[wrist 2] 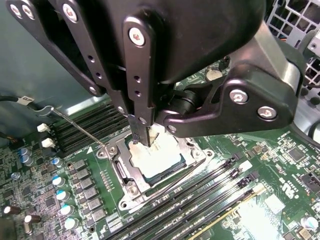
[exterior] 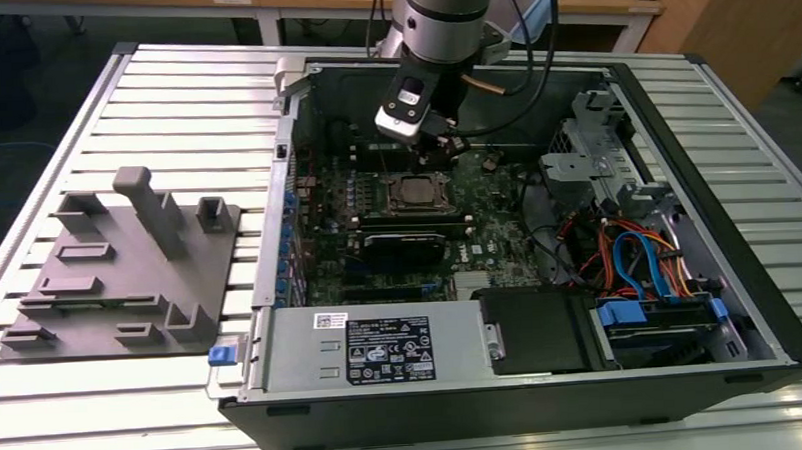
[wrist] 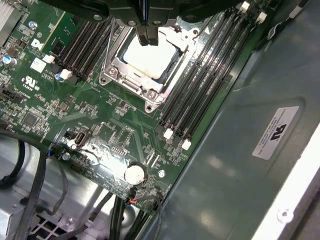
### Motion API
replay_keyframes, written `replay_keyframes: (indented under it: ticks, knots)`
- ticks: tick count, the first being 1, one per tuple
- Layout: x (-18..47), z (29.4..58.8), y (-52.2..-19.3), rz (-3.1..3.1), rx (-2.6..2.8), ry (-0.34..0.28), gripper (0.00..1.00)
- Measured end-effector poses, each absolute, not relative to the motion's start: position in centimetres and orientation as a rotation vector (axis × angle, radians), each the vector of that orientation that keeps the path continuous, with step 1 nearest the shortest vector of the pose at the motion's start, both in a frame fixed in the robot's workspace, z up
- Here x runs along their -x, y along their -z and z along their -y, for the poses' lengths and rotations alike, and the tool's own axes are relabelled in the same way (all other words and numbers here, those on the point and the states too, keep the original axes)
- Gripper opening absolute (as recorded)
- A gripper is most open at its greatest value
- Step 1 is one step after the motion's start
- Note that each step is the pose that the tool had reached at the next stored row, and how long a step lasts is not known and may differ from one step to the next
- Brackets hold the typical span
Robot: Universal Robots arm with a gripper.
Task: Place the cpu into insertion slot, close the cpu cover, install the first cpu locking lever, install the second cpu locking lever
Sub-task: 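Install the first cpu locking lever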
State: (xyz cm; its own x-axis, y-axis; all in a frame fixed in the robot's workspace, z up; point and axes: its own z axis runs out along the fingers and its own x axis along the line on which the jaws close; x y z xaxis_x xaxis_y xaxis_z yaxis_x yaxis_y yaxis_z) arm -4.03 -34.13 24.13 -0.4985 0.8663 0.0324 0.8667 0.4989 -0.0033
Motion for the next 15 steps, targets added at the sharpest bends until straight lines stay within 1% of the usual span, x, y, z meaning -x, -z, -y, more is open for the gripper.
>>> replay_keyframes:
  ticks: [5,15]
  knots:
    - [4.06,34.14,-24.14,2.708,1.534,0.021,0.10]
    - [4.06,34.14,-24.09,2.829,1.296,0.017,0.10]
